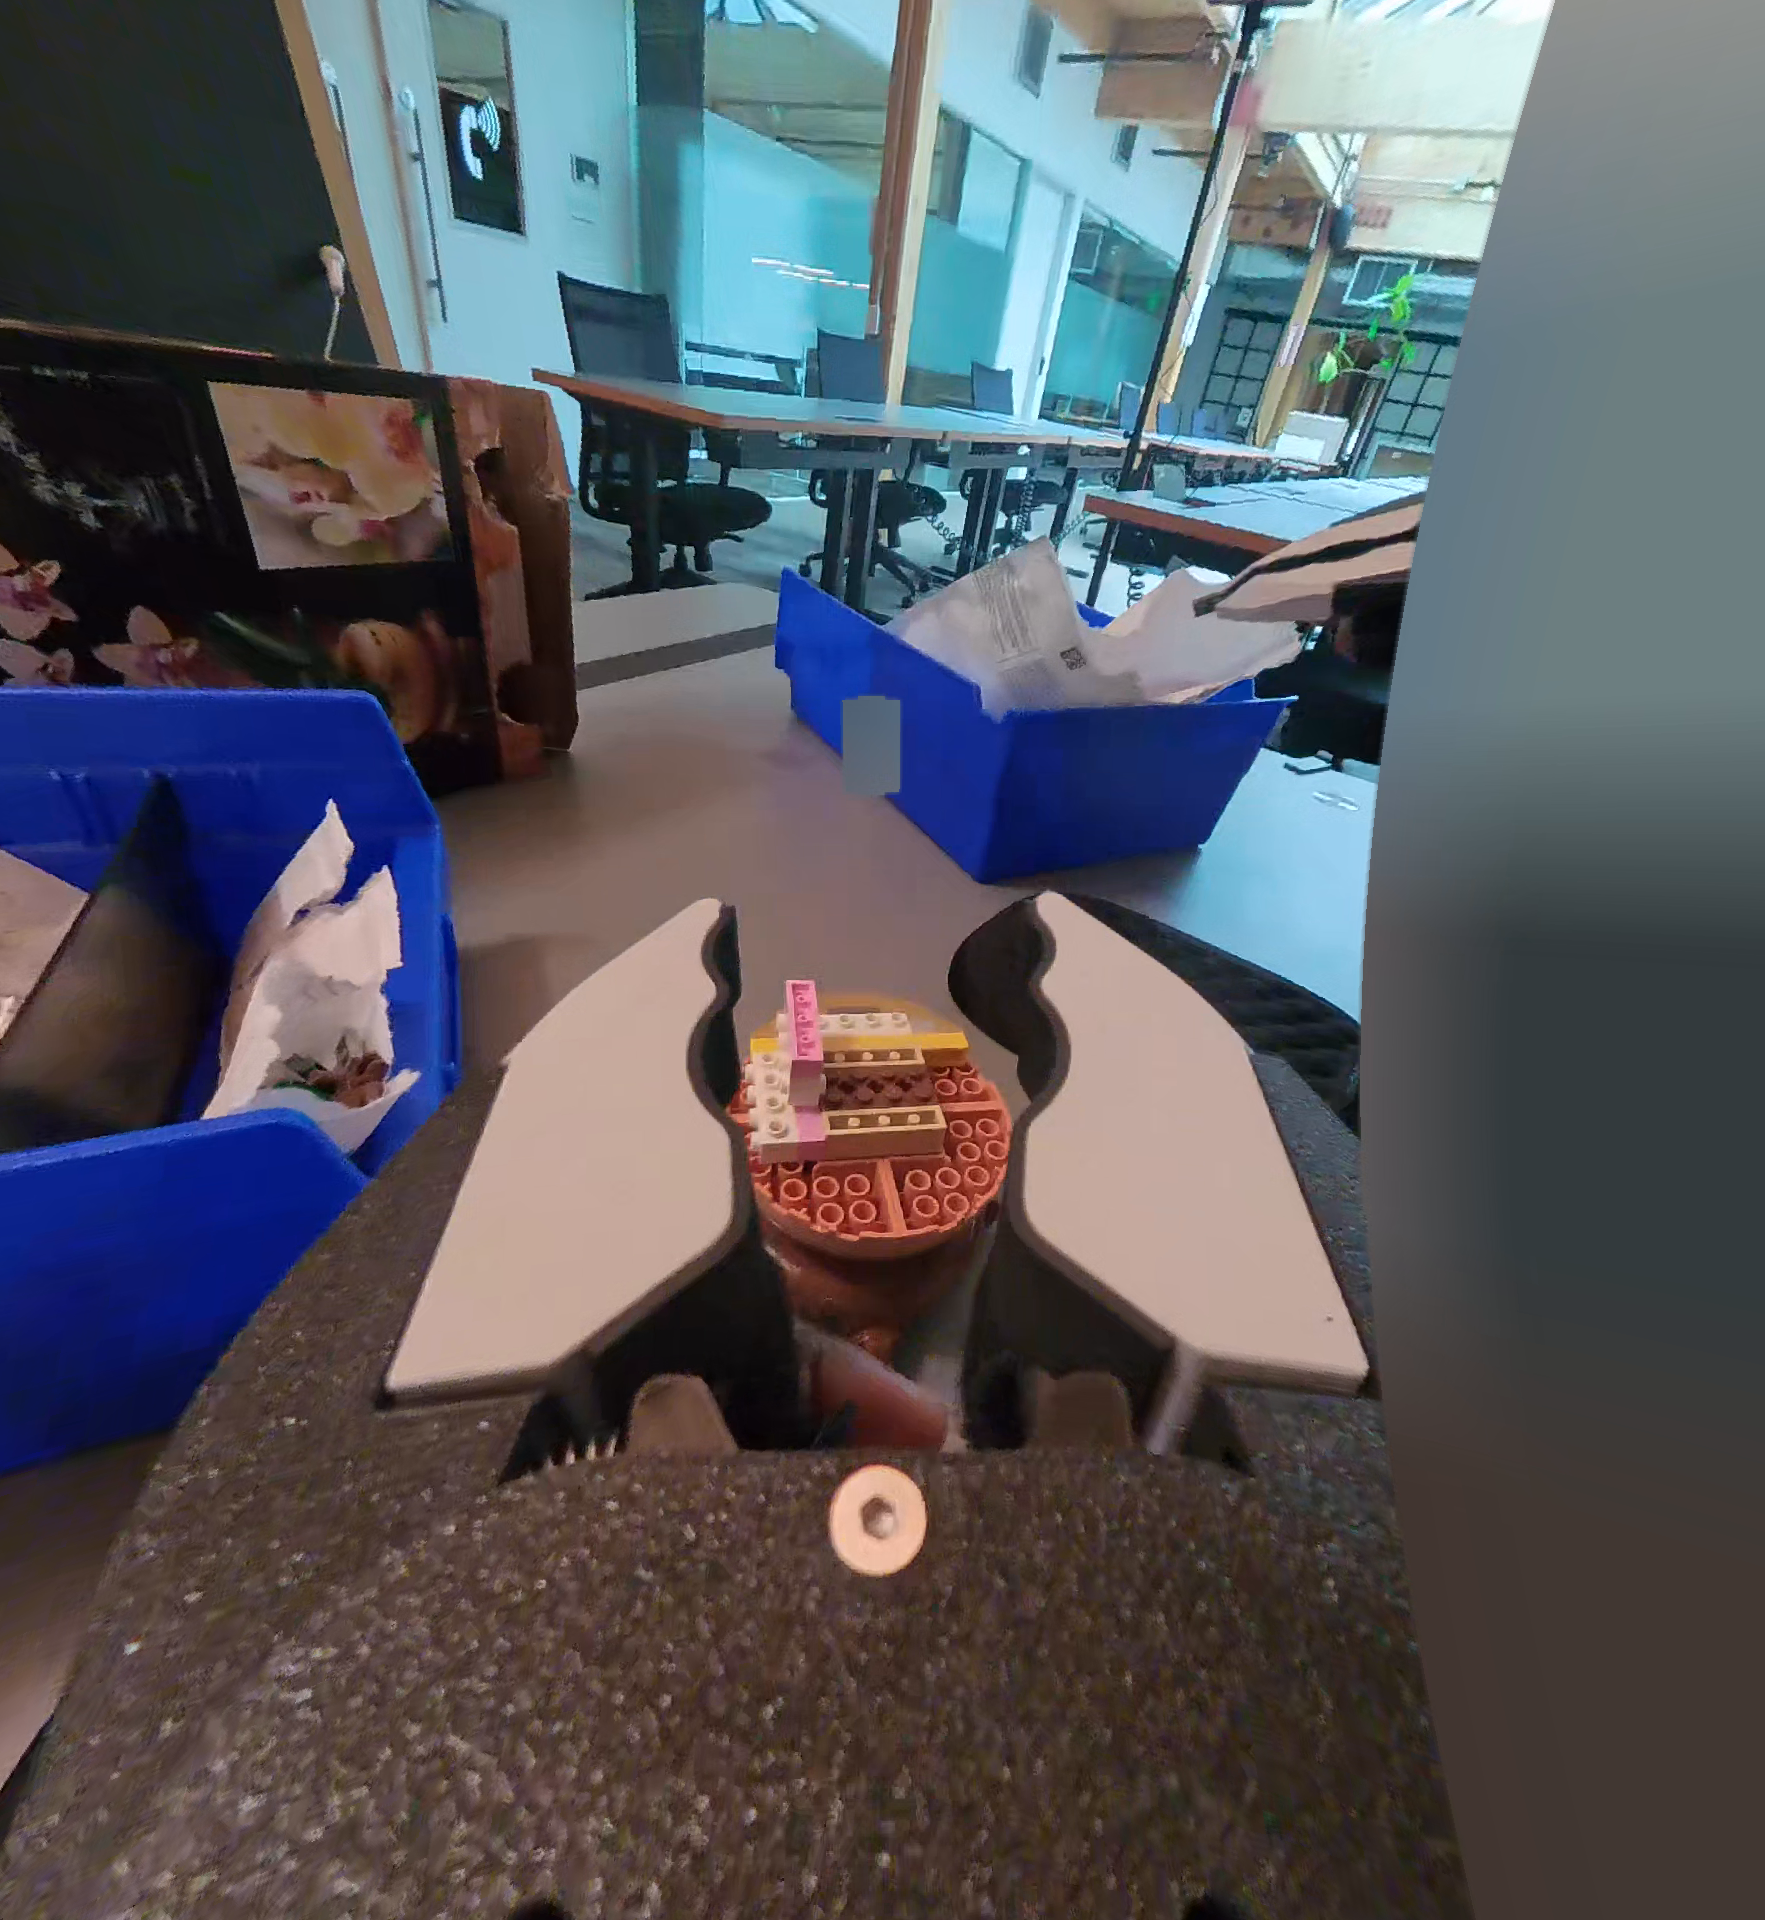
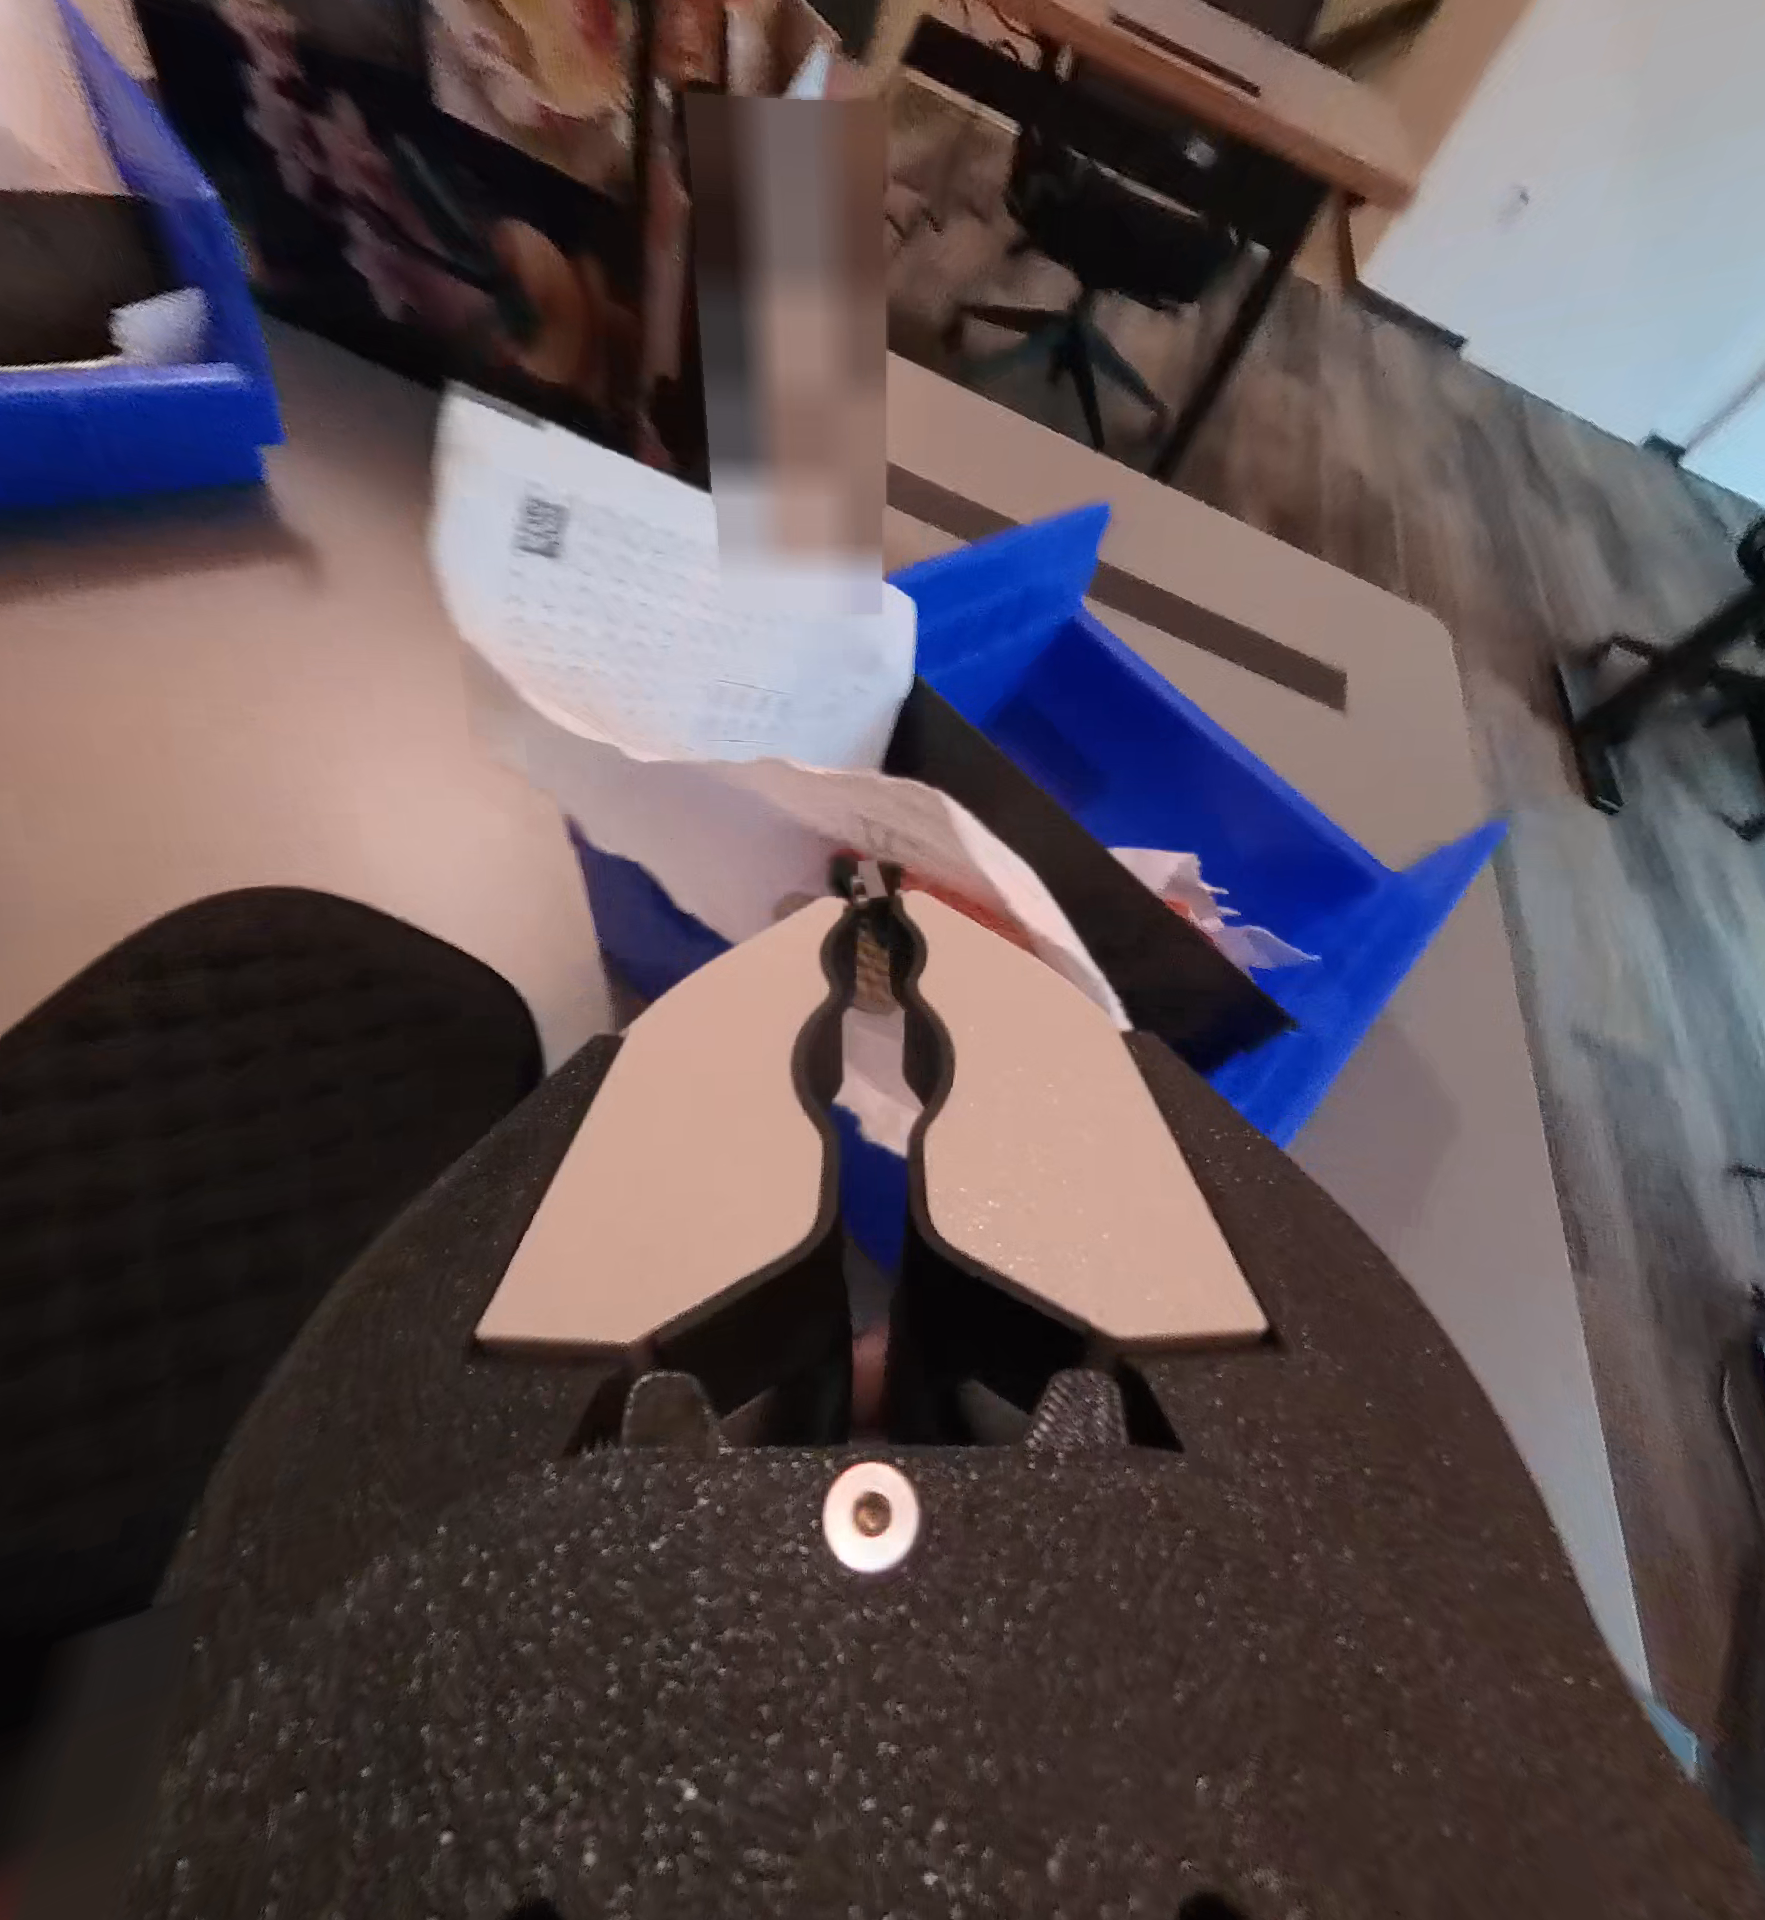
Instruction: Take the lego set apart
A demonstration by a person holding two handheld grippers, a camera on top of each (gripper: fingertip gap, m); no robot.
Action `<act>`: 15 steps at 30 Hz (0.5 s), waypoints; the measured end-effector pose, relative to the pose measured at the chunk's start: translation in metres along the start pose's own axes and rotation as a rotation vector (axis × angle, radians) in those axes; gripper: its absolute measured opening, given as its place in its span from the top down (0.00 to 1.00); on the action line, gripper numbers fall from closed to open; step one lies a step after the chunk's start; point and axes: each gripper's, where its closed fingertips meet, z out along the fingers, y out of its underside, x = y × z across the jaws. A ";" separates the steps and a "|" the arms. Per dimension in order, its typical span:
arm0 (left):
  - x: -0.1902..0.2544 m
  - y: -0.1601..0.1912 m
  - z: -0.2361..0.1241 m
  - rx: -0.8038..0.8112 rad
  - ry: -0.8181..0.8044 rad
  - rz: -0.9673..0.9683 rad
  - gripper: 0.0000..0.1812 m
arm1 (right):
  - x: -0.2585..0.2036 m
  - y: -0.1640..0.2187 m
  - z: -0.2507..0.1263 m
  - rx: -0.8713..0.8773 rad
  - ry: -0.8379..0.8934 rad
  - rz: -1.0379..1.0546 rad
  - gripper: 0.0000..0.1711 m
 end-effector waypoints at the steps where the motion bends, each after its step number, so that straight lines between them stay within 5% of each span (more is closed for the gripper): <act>1: 0.002 0.001 0.001 -0.004 0.006 0.002 0.72 | 0.004 0.002 0.004 -0.008 0.014 0.012 0.97; 9: 0.004 0.015 0.004 -0.094 0.001 0.081 0.74 | 0.005 -0.001 0.007 0.001 0.012 0.042 0.85; 15: 0.001 0.037 0.008 -0.186 0.017 0.051 0.75 | -0.149 -0.053 -0.013 0.296 -0.639 -0.232 0.81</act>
